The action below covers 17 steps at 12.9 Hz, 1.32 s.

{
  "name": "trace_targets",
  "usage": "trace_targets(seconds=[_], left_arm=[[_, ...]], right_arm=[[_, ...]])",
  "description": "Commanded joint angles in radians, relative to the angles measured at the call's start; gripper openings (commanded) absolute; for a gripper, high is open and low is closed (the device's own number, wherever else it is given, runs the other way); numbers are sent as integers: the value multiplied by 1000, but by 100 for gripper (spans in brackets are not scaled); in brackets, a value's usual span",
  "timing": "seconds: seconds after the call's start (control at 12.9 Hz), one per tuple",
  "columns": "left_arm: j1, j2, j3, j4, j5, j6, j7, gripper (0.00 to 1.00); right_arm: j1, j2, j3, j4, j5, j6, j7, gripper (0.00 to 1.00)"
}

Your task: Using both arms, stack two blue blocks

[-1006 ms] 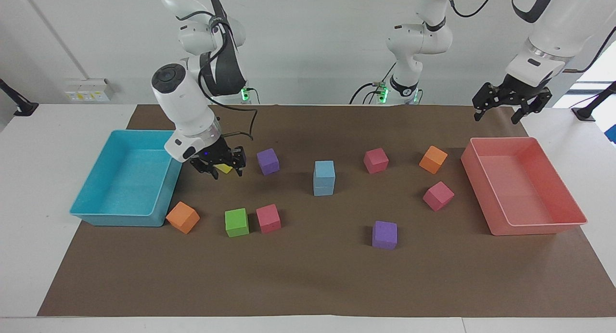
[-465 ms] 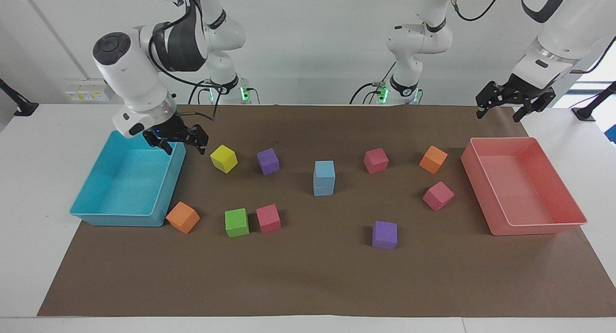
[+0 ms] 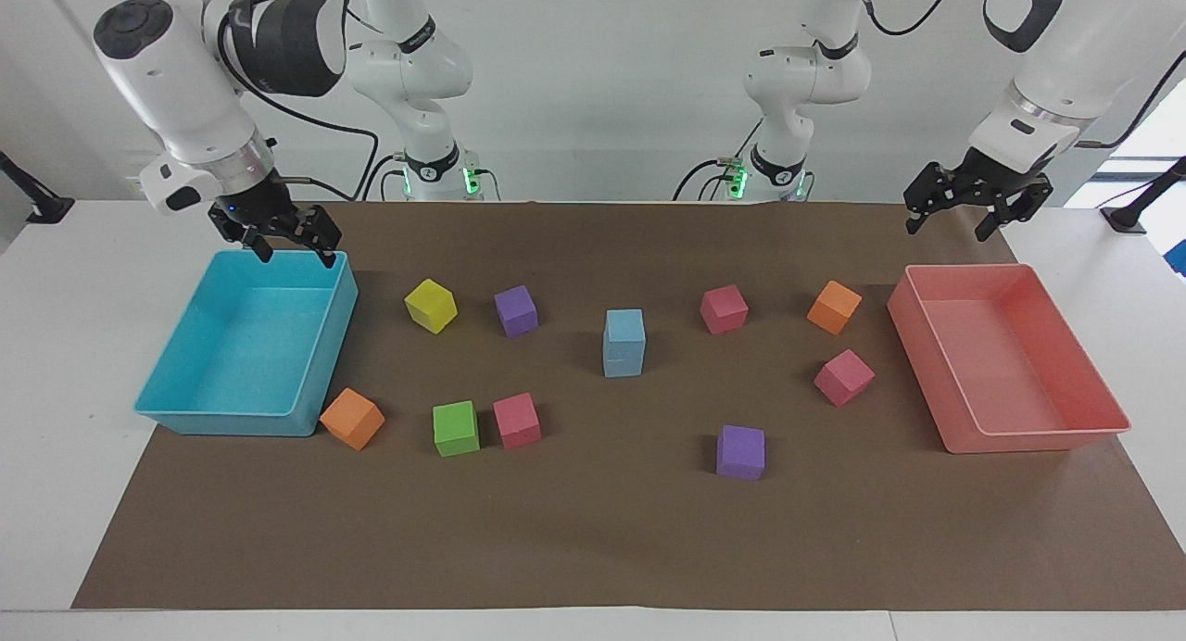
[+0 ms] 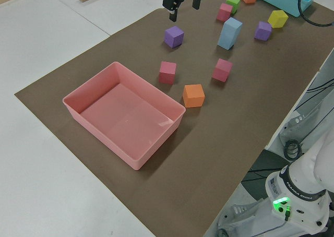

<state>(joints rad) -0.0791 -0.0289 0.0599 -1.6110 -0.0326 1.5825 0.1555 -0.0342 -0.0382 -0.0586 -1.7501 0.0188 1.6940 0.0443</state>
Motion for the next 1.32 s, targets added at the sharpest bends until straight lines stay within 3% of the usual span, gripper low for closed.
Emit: trace_targets(seconds=[0.0, 0.39, 0.93, 1.24], left_arm=[[2, 44, -3, 80, -1, -44, 16, 100], [-1, 52, -3, 91, 0, -56, 13, 100], [-1, 37, -5, 72, -1, -58, 12, 100], [-1, 37, -5, 71, -1, -58, 10, 100]], right_arm=[[-7, -11, 16, 75, -39, -79, 9, 100], [5, -17, 32, 173, -103, -188, 5, 100], [2, -84, 63, 211, -57, -278, 17, 100], [2, -111, 59, 182, -45, -266, 17, 100]])
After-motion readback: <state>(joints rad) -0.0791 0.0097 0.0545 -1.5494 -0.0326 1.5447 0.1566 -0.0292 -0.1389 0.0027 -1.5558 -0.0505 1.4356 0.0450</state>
